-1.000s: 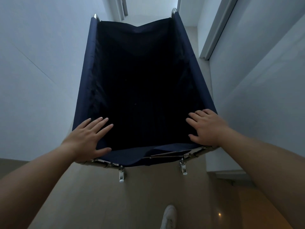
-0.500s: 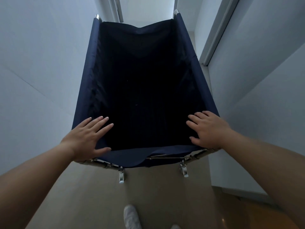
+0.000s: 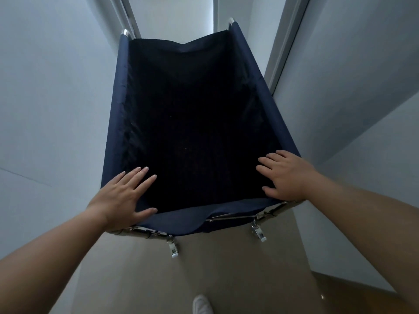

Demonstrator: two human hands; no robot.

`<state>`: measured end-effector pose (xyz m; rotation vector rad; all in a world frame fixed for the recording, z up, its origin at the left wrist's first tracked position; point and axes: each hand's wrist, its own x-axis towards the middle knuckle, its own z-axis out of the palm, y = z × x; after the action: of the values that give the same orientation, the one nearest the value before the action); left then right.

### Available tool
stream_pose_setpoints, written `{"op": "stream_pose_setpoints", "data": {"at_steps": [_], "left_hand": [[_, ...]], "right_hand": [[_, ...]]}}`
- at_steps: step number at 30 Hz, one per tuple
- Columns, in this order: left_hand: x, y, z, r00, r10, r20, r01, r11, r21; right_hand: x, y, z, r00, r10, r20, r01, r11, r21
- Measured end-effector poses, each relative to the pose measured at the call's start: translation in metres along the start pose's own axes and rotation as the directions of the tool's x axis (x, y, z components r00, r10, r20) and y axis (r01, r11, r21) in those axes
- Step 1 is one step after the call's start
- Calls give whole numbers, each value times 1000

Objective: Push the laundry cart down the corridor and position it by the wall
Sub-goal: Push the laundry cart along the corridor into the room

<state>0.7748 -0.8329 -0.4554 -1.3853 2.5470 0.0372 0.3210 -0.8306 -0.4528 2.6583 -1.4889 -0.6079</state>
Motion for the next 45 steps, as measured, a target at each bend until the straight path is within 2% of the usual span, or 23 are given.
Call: {"op": "stream_pose_setpoints", "data": {"at_steps": [14,35,45], "left_hand": [[103,-91,-11,999,43,-30,-43,999,18],[295,-202,-45,999,-34,26,32,998,45],[359,-247,-56,1000,-24,18,23,998,53]], "right_hand": [[100,45,-28,998,55,-16,-54,997,49],[303,192,-51,998,28,-64,-21,993,118],[369,234,-66,998,27,-56,-21,993,112]]}}
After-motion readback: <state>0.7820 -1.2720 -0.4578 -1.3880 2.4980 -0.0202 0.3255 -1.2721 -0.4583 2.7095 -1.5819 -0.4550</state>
